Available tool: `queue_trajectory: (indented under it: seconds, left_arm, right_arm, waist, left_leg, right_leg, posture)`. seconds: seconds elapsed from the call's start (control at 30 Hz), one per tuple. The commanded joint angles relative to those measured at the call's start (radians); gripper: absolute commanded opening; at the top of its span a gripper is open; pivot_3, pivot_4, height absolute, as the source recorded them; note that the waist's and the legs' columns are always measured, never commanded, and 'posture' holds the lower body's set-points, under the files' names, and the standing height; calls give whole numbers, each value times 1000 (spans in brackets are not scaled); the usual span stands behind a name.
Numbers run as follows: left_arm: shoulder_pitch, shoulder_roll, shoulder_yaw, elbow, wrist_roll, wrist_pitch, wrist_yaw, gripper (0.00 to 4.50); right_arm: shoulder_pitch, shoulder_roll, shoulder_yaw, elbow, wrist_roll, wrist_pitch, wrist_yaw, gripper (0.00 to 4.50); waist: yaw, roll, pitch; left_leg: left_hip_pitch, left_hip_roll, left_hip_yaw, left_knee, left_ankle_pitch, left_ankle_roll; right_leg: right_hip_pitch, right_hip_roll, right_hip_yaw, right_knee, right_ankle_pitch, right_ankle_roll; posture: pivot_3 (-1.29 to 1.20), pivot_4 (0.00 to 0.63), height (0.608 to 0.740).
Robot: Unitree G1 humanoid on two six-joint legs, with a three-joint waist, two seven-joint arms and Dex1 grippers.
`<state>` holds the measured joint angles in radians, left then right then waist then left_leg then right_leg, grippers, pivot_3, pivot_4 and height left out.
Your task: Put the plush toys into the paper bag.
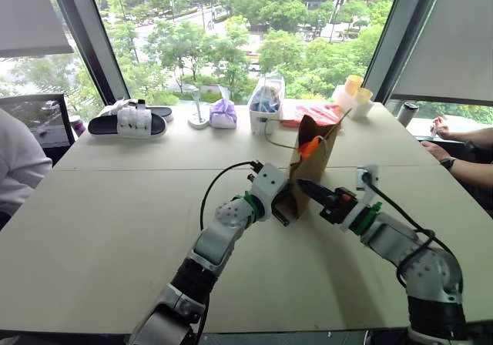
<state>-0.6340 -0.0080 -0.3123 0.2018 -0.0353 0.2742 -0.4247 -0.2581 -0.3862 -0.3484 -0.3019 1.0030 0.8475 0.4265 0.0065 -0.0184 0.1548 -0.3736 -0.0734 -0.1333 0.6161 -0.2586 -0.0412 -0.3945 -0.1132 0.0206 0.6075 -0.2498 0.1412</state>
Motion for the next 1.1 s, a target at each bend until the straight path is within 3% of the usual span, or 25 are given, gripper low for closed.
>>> queue_trajectory:
  seconds: [0.03,0.23,0.43,0.6,0.77,0.97,1.1]
  left_arm:
    - [-58,31,50,-10,-41,-128,-88,29]
    - [-122,122,135,-20,-190,-217,-325,29]
    - [-177,188,263,-79,-424,3,-444,29]
    - [-118,295,343,-168,-544,182,-467,29]
    - [-10,395,348,-249,-547,246,-478,29]
    - [45,414,327,-284,-534,244,-459,29]
    - [90,449,293,-290,-501,223,-505,1245]
  right_arm:
    - [57,-41,-71,-74,72,5,6,0]
    - [124,-90,-132,-65,102,-16,8,0]
    - [145,-108,-142,-36,97,-35,18,0]
    - [155,-111,-125,-20,81,-49,31,0]
    - [153,-117,-92,11,47,-63,60,0]
    - [92,-116,16,22,-22,-66,86,0]
    - [39,-82,104,-36,-21,-44,67,0]
  waist:
    - [0,0,0]
    - [2,0,0]
    - [1,0,0]
    - [-11,0,0]
    - [-19,0,0]
    - [-15,0,0]
    - [-19,0,0]
  left_leg:
    - [0,0,0,0,0,0]
    - [0,0,1,0,0,0]
    - [0,0,1,0,0,0]
    - [1,1,0,0,0,0]
    - [1,1,0,0,0,0]
    - [1,1,0,0,0,0]
    - [1,1,-1,0,0,0]
  right_leg:
    - [0,0,0,0,0,0]
    - [0,0,0,0,0,0]
    - [0,0,0,0,0,0]
    - [0,0,0,2,0,0]
    - [0,0,0,2,0,0]
    - [1,0,0,2,0,0]
    - [0,0,0,2,0,0]
  posture:
    - [0,150,740]
    - [0,150,740]
    - [0,150,740]
    - [0,150,740]
    - [0,150,740]
    - [0,150,740]
    - [0,150,740]
